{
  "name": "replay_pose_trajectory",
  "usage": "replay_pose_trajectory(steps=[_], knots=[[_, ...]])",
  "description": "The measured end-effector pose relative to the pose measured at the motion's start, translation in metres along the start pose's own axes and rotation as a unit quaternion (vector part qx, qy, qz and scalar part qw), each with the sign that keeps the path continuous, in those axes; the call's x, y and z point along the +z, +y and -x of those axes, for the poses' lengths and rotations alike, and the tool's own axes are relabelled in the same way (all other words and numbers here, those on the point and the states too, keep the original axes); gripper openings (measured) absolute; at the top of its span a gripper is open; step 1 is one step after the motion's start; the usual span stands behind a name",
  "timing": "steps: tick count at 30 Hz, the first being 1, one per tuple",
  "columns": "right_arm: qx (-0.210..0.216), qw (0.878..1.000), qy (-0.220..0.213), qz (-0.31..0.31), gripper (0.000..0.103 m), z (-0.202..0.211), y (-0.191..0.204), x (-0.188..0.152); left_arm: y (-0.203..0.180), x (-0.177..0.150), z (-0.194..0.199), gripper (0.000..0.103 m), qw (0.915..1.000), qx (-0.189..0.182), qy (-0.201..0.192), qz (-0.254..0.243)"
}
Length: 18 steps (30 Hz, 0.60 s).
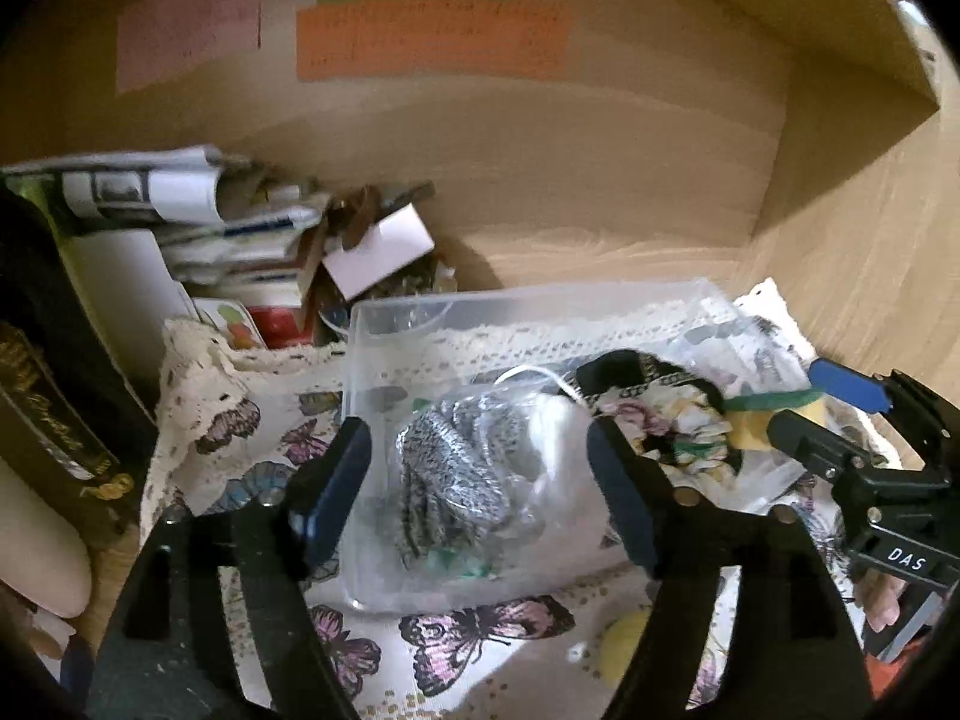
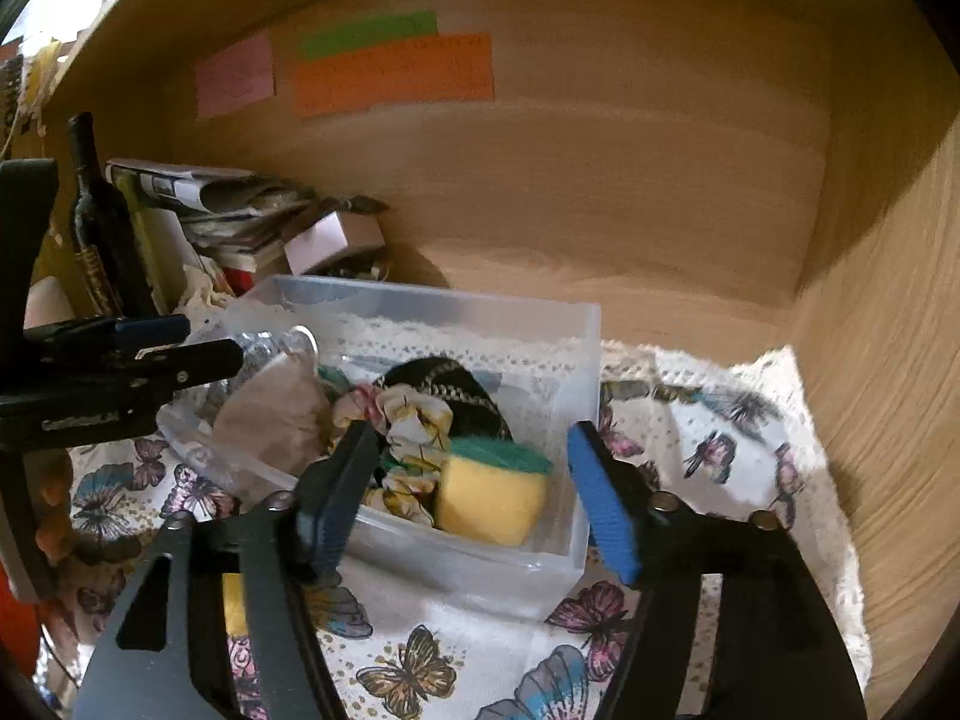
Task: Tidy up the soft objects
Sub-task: 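Carry the glove into the box with the left gripper while the right gripper releases the sponge inside, then grasp the yellow ball with the left gripper while the right gripper grasps the braided hair tie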
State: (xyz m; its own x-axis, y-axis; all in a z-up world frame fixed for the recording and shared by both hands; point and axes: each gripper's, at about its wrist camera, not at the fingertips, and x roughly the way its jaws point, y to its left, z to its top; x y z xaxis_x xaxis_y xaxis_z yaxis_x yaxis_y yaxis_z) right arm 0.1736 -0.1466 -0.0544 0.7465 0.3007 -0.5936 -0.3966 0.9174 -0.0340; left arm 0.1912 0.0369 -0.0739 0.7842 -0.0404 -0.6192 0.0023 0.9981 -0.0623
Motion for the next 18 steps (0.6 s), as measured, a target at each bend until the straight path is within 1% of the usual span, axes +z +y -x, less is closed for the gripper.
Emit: replay_pose_trajectory(steps=[2,5,6,7,8,9,10,14,18], knots=[[0.002,1.0,-0.014,-0.001,0.069,0.011,0.0,0.002,-0.001,0.001,0.011,0.08,0.9999,-0.001,-0.014,-0.001],[0.004,0.999,-0.032,-0.004,0.079,0.026,0.001,0.003,-0.005,0.001,0.03,0.092,0.9991,0.005,-0.041,-0.005],[0.003,0.999,-0.041,-0.006,0.086,0.033,0.001,0.003,-0.007,0.0,0.037,0.098,0.9986,0.007,-0.051,-0.007],[0.003,0.999,-0.045,-0.008,0.091,0.037,0.001,0.002,-0.009,-0.002,0.044,0.103,0.9981,0.01,-0.061,-0.009],[0.003,0.999,-0.048,-0.009,0.094,0.04,0.002,0.001,-0.01,-0.003,0.05,0.103,0.9976,0.011,-0.067,-0.009],[0.004,0.999,-0.052,-0.01,0.101,0.044,0.003,0.0,-0.012,-0.005,0.055,0.103,0.9972,0.011,-0.073,-0.01],[0.004,0.998,-0.057,-0.011,0.103,0.049,0.004,-0.002,-0.013,-0.007,0.058,0.103,0.9971,0.009,-0.074,-0.013],[0.001,0.998,-0.055,-0.004,0.103,0.06,0.009,-0.014,-0.019,-0.016,0.065,0.103,0.9973,-0.004,-0.07,-0.019],[-0.002,0.999,-0.043,0.001,0.103,0.066,0.013,-0.031,-0.024,-0.029,0.067,0.103,0.9979,-0.017,-0.06,-0.018]])
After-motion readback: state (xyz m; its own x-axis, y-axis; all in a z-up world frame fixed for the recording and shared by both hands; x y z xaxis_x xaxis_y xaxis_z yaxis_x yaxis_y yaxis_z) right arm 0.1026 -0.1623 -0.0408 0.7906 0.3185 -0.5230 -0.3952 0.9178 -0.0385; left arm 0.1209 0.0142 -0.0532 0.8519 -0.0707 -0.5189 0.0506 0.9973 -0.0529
